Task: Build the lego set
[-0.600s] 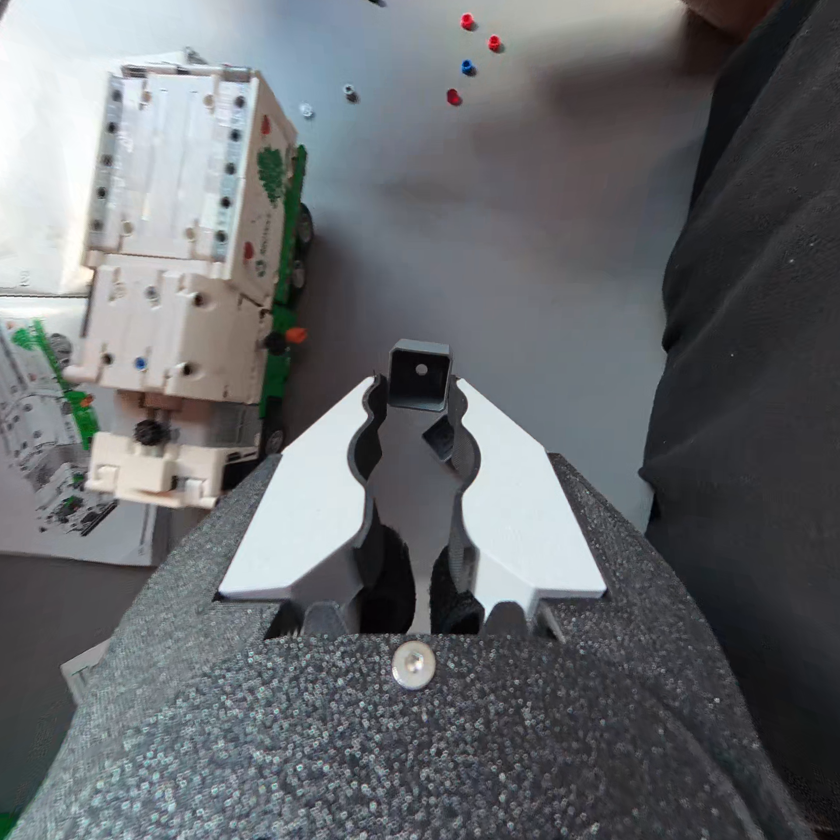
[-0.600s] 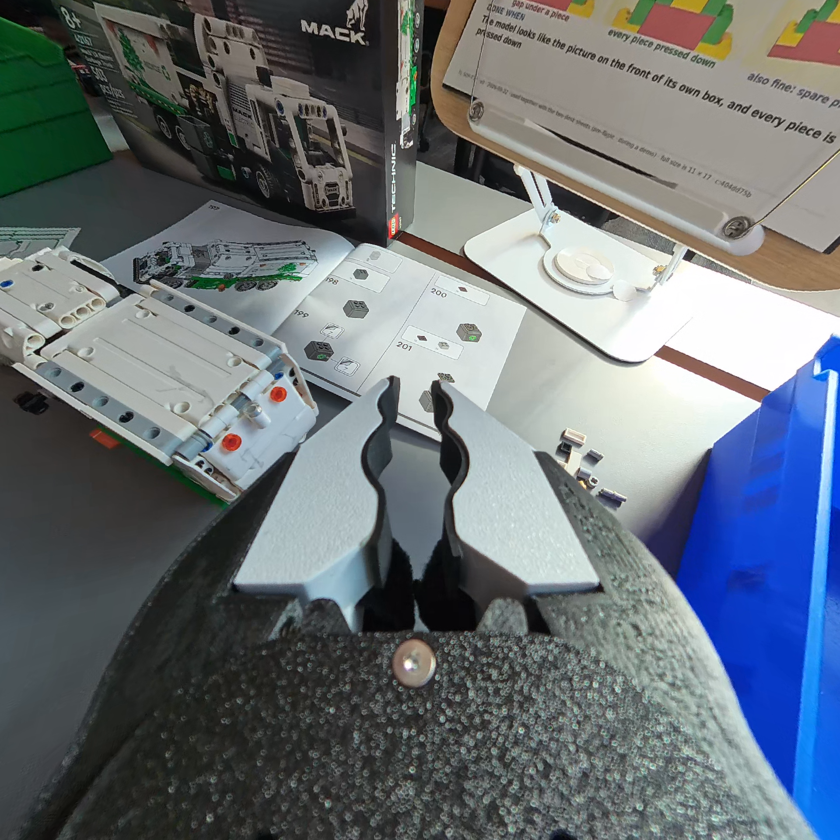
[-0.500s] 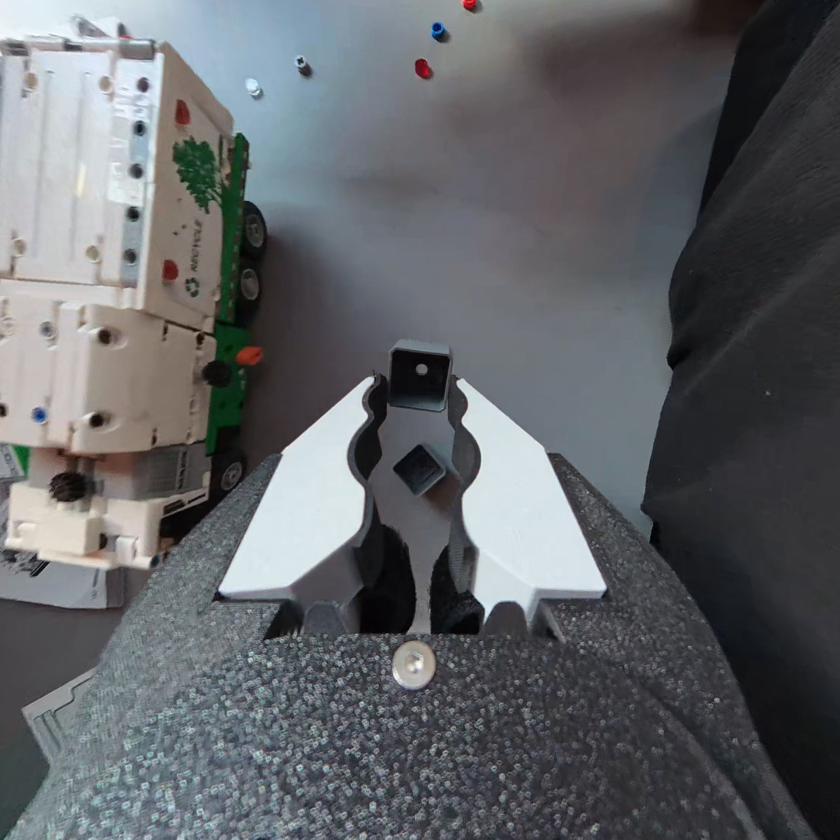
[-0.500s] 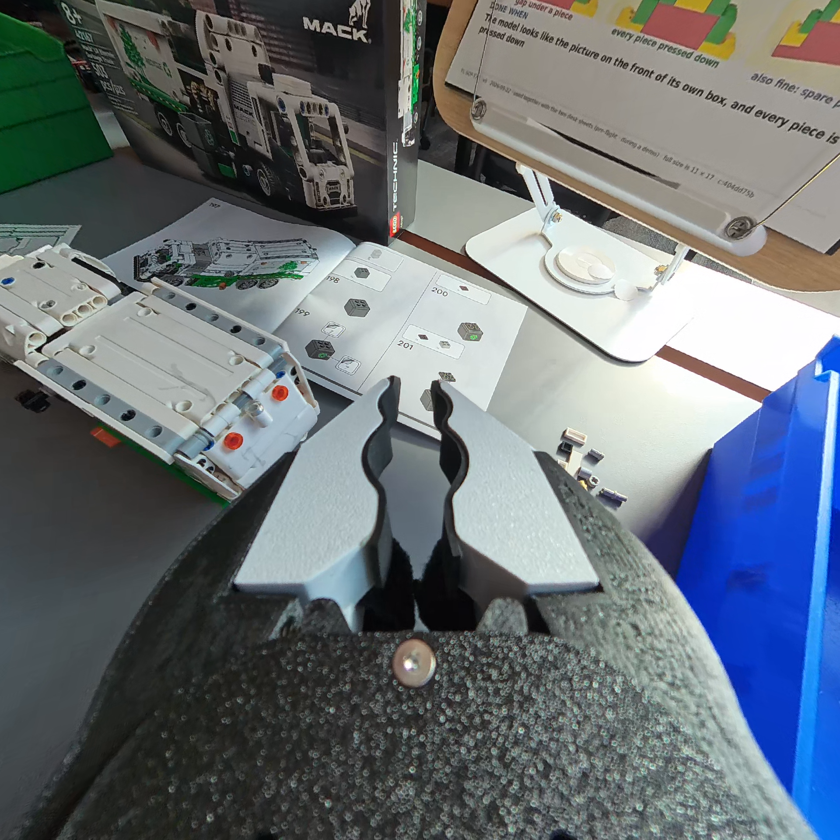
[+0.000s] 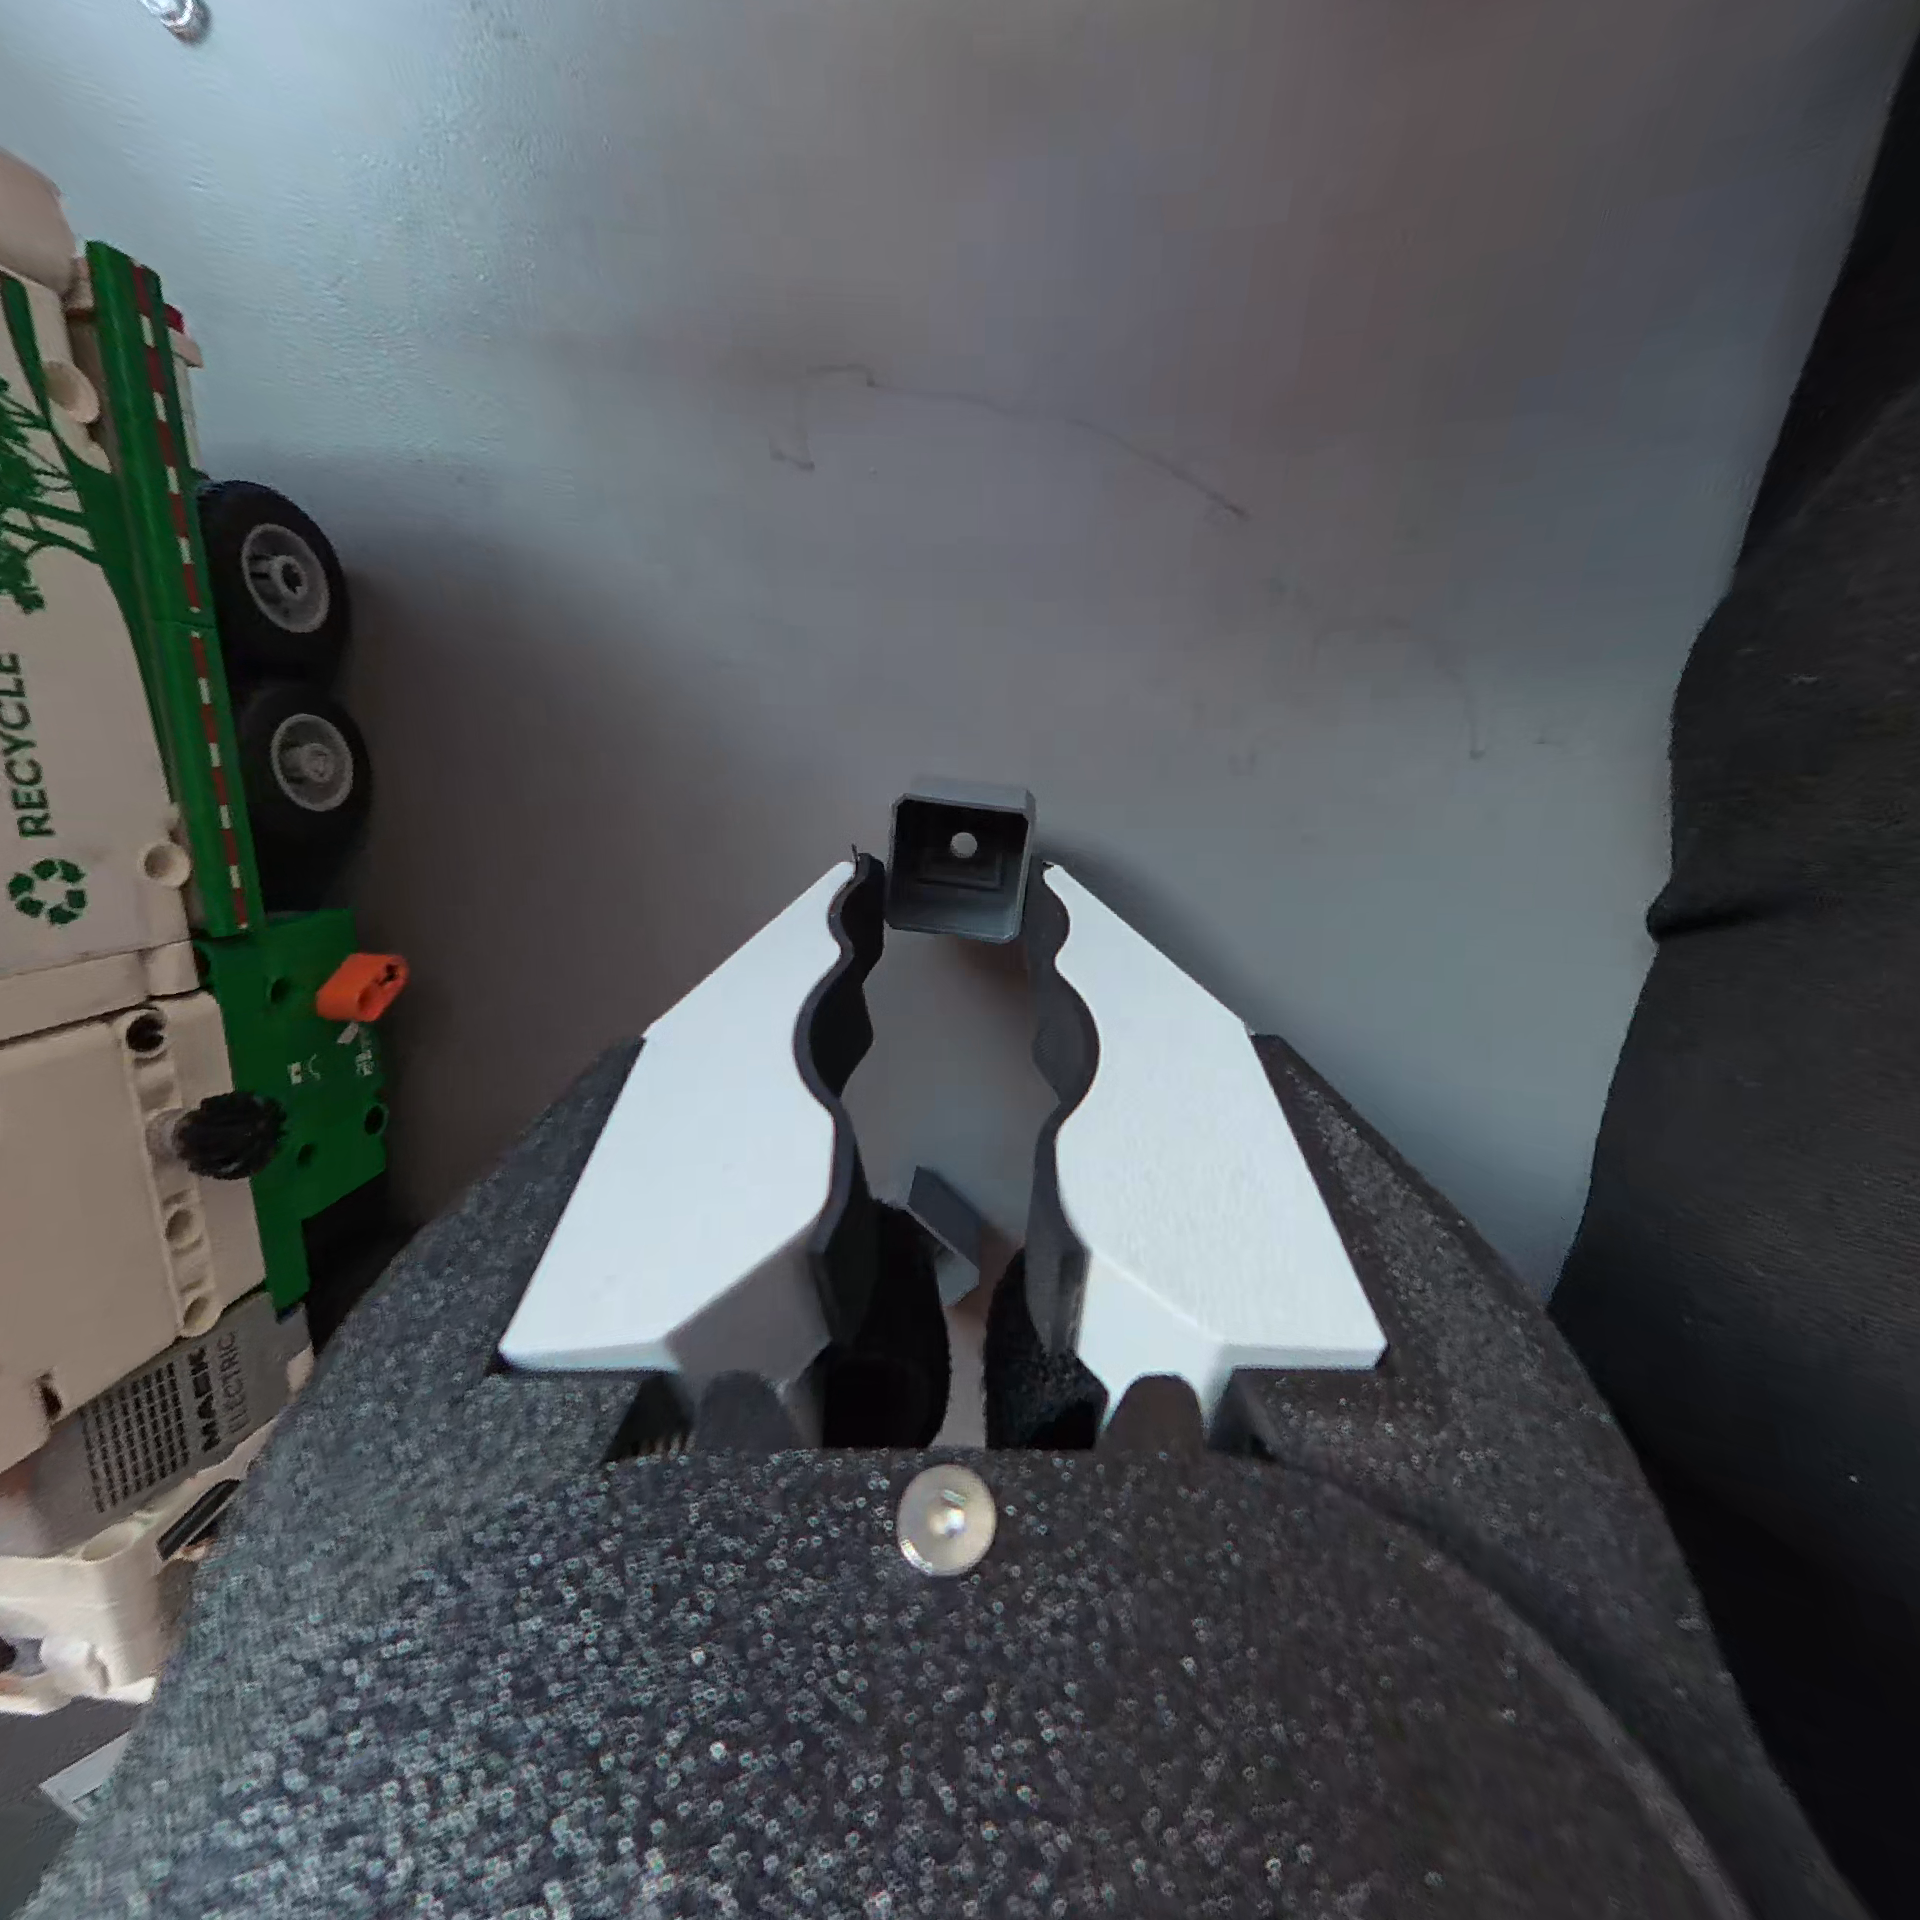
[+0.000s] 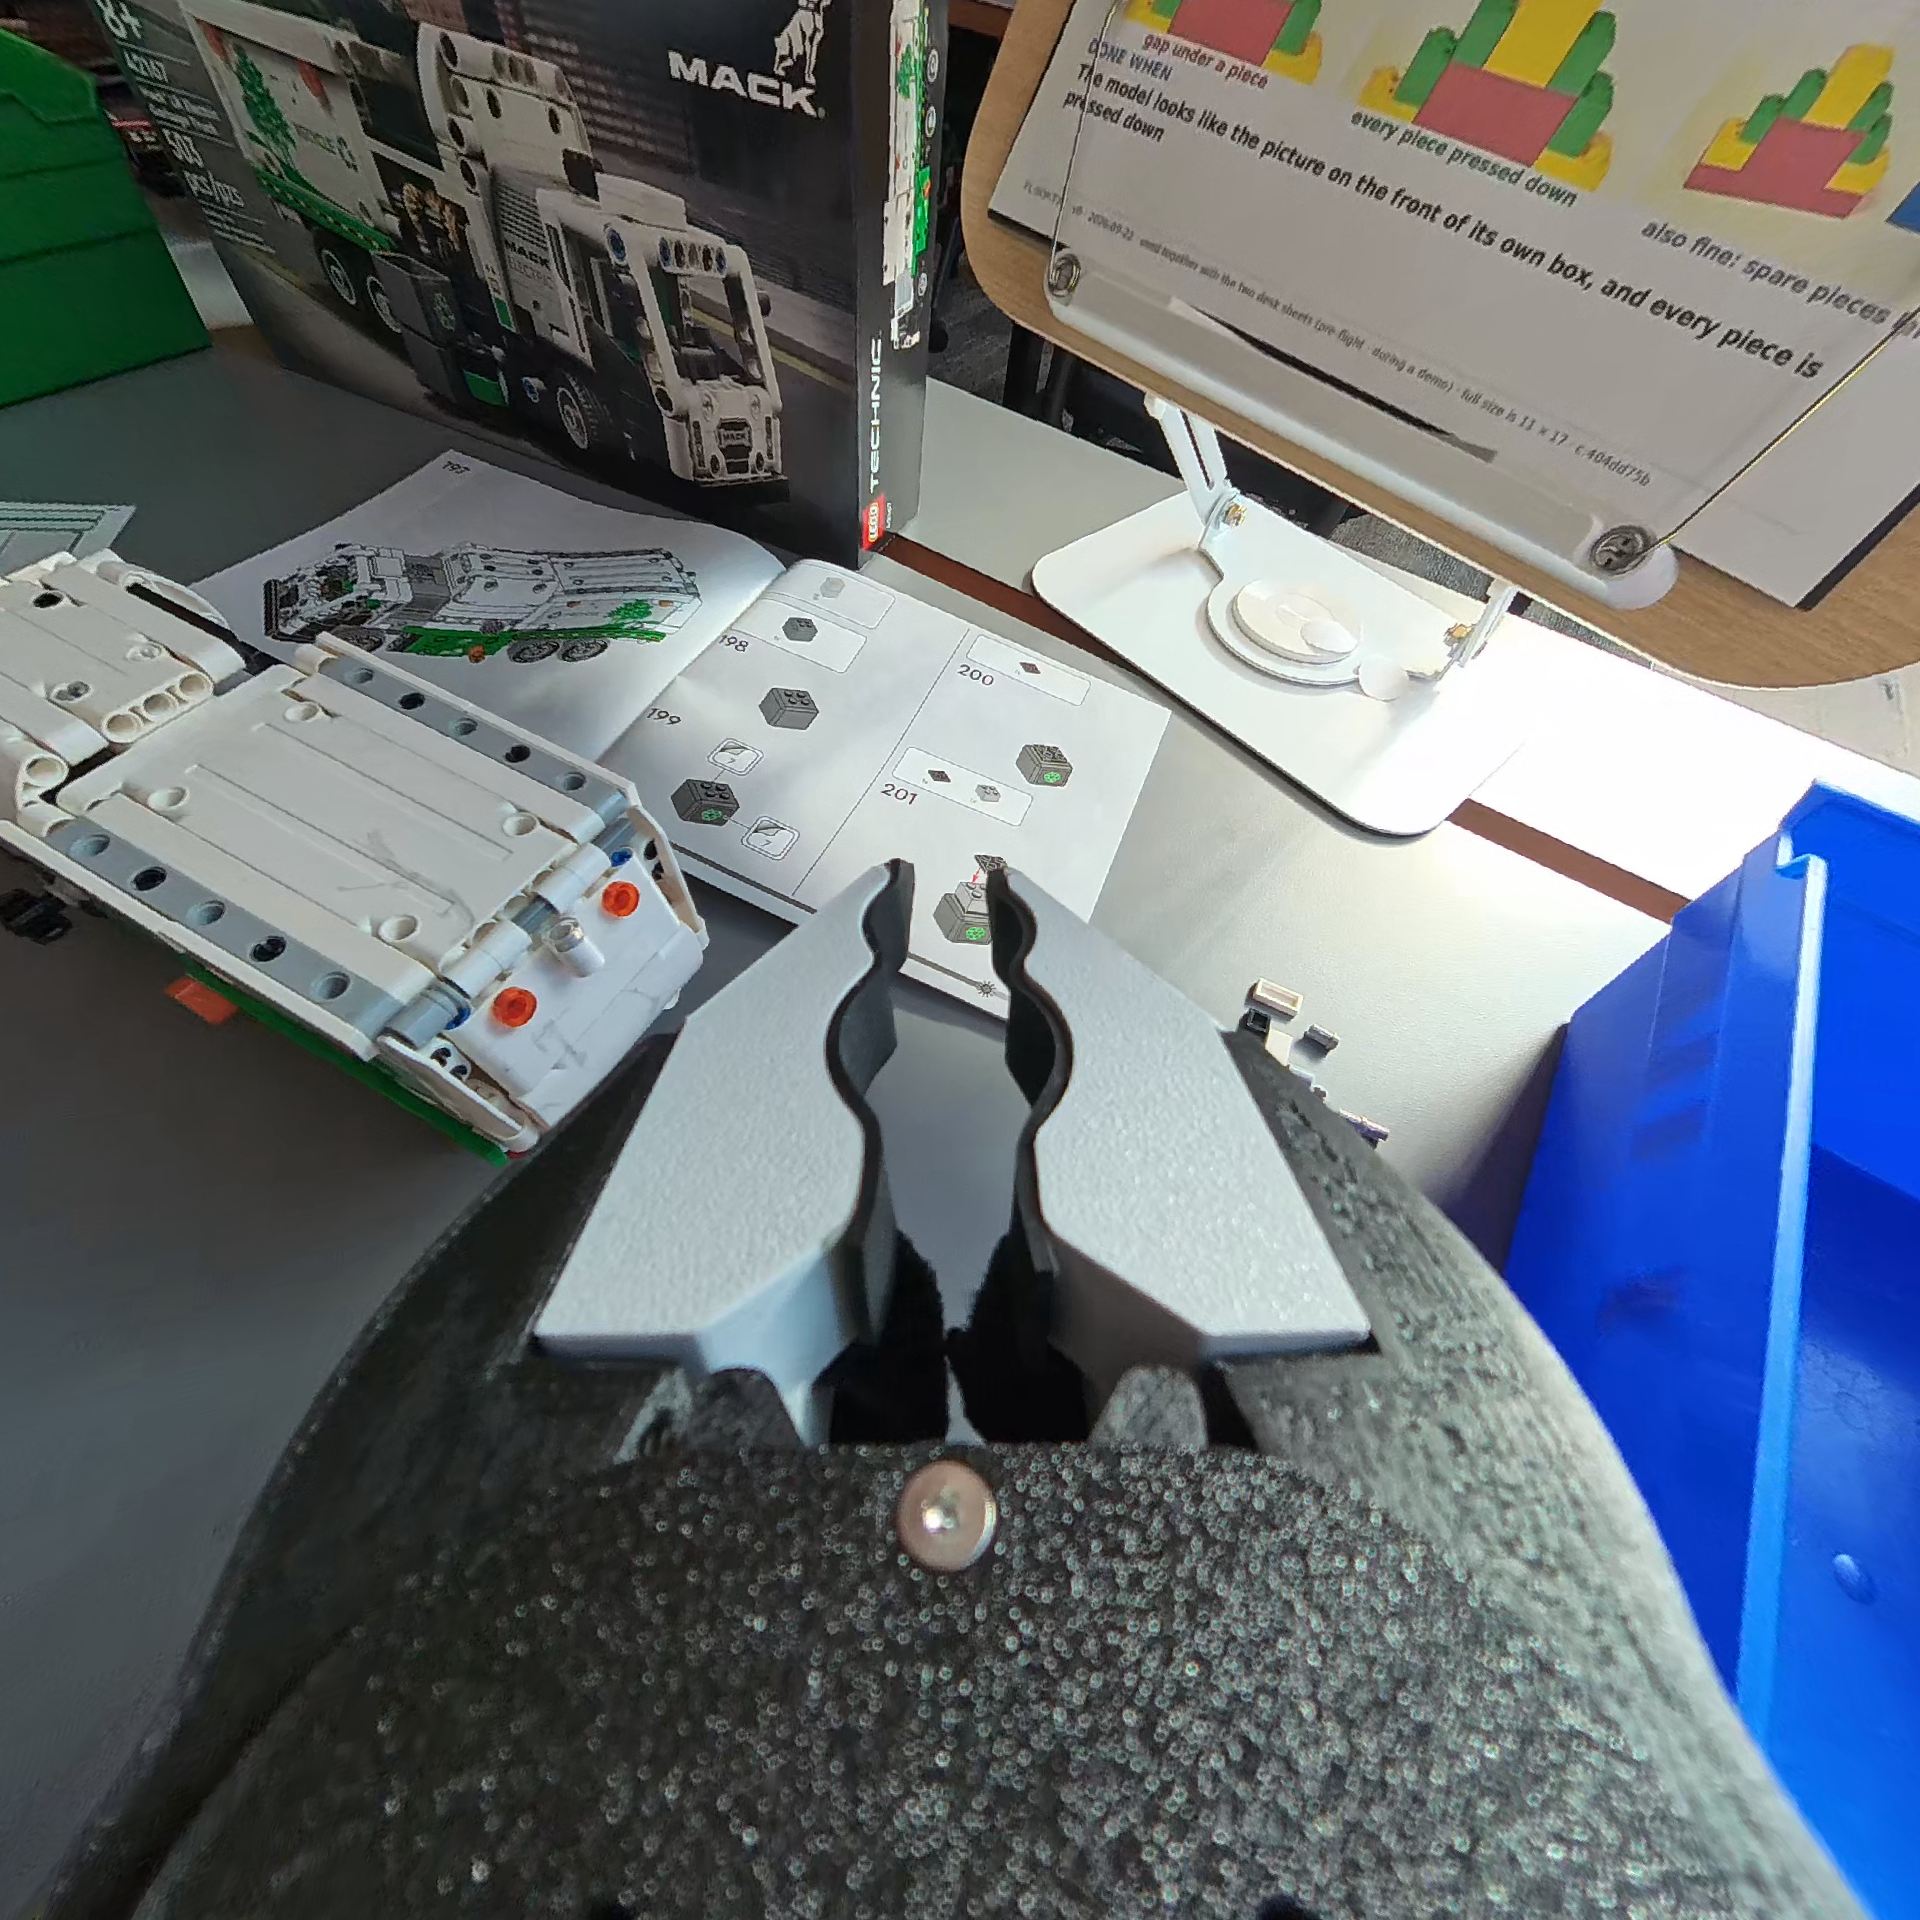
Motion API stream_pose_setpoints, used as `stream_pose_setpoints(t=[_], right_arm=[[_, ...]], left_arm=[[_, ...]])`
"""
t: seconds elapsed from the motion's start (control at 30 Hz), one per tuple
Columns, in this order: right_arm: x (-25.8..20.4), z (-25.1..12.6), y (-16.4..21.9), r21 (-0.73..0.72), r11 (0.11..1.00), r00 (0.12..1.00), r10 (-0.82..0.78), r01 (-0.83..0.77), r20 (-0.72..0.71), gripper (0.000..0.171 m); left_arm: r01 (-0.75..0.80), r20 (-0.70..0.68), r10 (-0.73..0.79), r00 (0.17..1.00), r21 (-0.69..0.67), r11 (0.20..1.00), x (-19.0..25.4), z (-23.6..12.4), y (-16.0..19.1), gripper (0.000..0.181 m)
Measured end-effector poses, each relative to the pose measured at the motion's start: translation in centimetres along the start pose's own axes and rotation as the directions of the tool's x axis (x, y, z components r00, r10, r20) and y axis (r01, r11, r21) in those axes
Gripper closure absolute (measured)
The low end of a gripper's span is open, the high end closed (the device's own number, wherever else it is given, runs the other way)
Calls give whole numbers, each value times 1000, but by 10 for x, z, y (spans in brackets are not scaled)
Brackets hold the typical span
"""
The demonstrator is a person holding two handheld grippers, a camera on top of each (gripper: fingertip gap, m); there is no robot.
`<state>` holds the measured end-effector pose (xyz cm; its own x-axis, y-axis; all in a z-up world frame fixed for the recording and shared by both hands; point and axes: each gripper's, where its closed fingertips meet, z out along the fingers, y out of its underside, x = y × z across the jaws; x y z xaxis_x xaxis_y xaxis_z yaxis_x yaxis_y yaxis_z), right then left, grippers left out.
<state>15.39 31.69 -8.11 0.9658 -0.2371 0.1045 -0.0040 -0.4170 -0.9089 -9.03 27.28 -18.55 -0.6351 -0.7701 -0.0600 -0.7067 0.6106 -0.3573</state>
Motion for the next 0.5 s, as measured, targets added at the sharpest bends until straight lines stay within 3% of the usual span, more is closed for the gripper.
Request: stream_pose_setpoints(t=[0.5], right_arm=[[-8, 16, 40, -211, 976, 995, 69, -51, 76, 144]], left_arm=[[42, 9, -42, 999, 17, 999, -12, 14, -7, 156]])
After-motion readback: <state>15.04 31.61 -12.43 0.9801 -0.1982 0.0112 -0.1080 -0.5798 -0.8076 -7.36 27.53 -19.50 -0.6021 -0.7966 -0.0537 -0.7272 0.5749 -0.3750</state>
